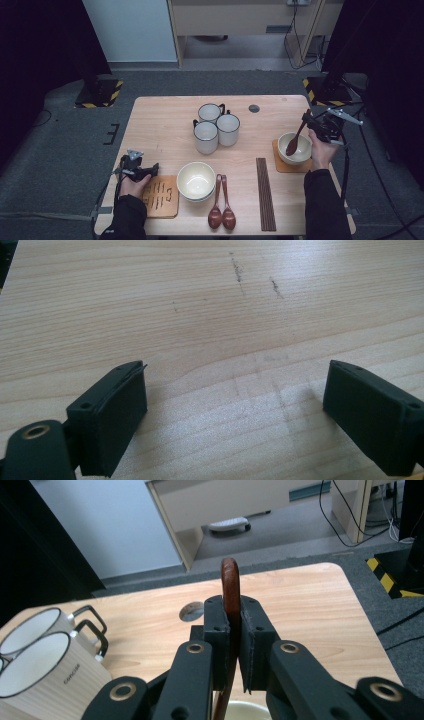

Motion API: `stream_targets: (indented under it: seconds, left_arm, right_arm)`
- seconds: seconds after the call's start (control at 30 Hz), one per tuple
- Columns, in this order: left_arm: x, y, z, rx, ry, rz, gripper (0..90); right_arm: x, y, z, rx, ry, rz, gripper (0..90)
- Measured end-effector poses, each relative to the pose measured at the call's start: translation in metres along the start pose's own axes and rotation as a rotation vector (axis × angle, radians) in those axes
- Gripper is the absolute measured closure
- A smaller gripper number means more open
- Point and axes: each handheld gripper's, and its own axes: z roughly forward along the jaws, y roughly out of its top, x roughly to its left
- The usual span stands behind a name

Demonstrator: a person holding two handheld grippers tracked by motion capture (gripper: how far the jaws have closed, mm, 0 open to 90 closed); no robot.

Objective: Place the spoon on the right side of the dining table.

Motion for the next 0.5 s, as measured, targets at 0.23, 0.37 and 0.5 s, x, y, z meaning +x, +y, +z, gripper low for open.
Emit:
stream_targets:
  seconds: [0.23,0.37,0.5]
  left_arm:
    - [0.0,0.0,0.0,0.001,0.0,0.0,8.8]
    - [-0.0001,0.0,0.0,0.001,0.001,0.0,8.8]
    - [-0.0001,0.0,0.0,0.001,0.001,0.0,8.7]
  right_arm:
    - [0.0034,-0.0037,0.0043,0.042,-0.009,-0.022,83.9]
    - [0.0048,-0.0053,0.0046,0.059,-0.009,-0.034,83.8]
    - [0.0072,-0.0057,0.003,0.07,-0.01,-0.054,83.7]
